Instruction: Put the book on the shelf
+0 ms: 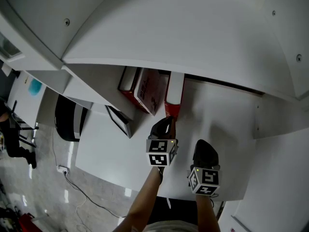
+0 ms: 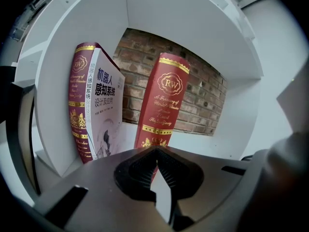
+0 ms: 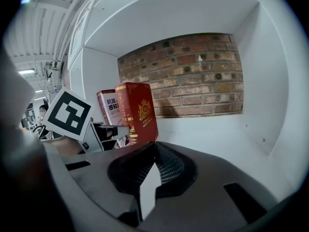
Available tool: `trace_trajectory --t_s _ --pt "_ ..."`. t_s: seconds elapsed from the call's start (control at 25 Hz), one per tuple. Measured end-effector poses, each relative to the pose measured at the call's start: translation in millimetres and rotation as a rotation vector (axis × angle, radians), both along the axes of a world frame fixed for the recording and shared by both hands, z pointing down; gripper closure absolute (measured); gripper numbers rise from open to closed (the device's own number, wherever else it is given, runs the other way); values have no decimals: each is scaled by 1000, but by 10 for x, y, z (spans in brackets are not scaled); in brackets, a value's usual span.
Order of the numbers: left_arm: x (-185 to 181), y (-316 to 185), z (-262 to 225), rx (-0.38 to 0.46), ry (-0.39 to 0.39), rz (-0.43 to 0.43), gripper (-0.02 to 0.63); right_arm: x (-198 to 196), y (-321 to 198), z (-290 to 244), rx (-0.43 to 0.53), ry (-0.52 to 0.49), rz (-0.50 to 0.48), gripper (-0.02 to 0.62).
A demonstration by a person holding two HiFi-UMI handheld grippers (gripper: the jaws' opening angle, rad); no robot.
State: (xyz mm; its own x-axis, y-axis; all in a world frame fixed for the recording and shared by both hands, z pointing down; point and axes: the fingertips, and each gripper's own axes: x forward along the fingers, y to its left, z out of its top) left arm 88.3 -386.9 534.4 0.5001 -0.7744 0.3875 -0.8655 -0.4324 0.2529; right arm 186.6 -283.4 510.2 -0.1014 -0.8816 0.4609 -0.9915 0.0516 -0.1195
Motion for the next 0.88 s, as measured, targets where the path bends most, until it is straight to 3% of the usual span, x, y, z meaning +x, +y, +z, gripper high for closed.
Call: trace_trajectory --t_s 0.88 --pt "7 -27 -41 6 4 -9 589 39 -2 -14 8 2 7 578"
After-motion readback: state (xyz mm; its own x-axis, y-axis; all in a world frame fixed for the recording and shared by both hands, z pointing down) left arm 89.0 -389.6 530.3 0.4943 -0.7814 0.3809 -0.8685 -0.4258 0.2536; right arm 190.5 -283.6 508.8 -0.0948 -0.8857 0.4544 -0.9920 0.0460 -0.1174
